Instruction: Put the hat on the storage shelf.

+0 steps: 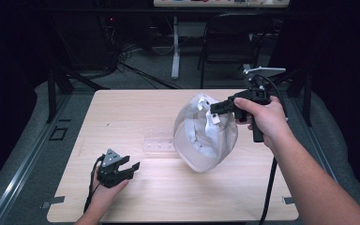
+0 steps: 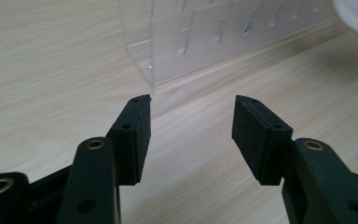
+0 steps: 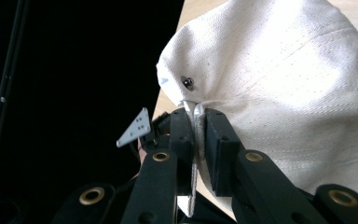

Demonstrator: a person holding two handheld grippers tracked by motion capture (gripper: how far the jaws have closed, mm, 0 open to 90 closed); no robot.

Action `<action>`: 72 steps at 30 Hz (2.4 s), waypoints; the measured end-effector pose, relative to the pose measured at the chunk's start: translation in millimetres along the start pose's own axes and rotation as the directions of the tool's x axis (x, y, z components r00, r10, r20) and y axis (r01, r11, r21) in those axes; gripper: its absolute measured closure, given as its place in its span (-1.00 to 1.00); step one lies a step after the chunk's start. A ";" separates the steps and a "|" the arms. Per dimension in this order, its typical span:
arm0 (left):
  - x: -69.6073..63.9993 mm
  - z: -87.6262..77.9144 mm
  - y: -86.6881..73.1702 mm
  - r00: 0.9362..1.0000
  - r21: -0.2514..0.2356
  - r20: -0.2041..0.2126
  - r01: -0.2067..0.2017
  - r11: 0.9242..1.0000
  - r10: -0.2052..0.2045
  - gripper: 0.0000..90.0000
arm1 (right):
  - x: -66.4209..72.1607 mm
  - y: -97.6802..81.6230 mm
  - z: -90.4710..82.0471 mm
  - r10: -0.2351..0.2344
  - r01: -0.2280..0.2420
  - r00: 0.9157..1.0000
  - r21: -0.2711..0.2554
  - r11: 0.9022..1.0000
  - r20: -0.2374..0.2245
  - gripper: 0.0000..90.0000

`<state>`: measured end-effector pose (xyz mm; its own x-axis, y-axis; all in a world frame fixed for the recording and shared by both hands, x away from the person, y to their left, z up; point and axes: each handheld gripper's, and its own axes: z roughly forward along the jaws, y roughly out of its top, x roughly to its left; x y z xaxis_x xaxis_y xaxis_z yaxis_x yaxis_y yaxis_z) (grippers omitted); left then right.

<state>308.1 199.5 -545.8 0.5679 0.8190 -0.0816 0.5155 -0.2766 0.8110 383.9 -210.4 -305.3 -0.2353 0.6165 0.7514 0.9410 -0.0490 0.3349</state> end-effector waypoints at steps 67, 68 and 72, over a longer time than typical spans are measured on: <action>-126.3 62.4 99.2 0.954 -0.128 0.001 -0.298 0.946 0.301 0.89 | 24.0 48.1 17.8 0.006 0.000 0.999 -0.111 0.994 0.046 0.83; -126.3 62.4 99.2 0.954 -0.128 0.001 -0.298 0.946 0.301 0.90 | 24.0 48.1 17.8 0.006 0.000 0.999 -0.111 0.994 0.046 0.83; -115.1 57.5 100.8 0.955 -0.142 0.026 -0.288 0.947 0.294 0.90 | 23.4 48.6 15.6 0.007 -0.002 0.999 -0.120 0.993 0.048 0.83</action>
<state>331.6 48.4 -487.9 0.7110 0.6880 0.1453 0.2337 -0.4261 0.8740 427.9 -186.0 -280.4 -0.2163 0.6530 0.7258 0.9056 -0.1436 0.3991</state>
